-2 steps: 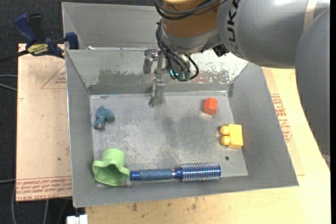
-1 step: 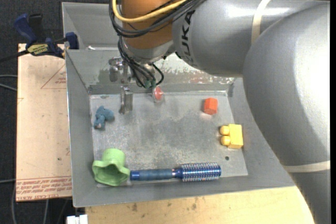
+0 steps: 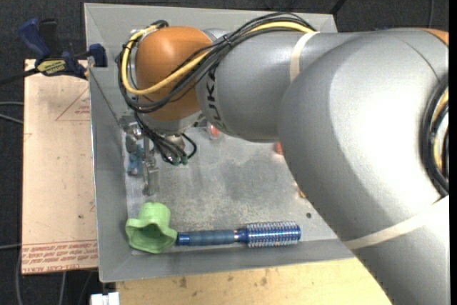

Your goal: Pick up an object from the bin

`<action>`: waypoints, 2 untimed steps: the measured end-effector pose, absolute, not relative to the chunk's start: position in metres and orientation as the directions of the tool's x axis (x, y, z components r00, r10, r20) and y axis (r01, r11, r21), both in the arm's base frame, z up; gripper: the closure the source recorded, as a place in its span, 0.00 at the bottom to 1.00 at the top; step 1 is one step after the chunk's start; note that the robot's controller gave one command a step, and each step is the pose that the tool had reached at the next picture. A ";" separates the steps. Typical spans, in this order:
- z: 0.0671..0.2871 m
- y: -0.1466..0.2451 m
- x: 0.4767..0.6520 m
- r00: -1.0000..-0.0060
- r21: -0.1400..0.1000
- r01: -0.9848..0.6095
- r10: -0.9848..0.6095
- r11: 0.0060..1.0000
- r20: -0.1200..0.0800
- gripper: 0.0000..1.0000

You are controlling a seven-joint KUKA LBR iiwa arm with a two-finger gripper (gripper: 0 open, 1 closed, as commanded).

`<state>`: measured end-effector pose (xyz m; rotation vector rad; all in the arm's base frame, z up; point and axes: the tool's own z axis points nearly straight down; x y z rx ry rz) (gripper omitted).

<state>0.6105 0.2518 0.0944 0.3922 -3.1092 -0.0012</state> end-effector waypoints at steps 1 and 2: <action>0.073 0.243 0.642 -0.918 0.000 -0.395 -0.395 0.918 -0.003 0.00; 0.074 0.243 0.642 -0.919 0.002 -0.395 -0.395 0.919 -0.004 1.00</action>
Offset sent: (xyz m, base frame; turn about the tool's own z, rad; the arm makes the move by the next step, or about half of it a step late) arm 0.0306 -0.0088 -0.0206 -0.1580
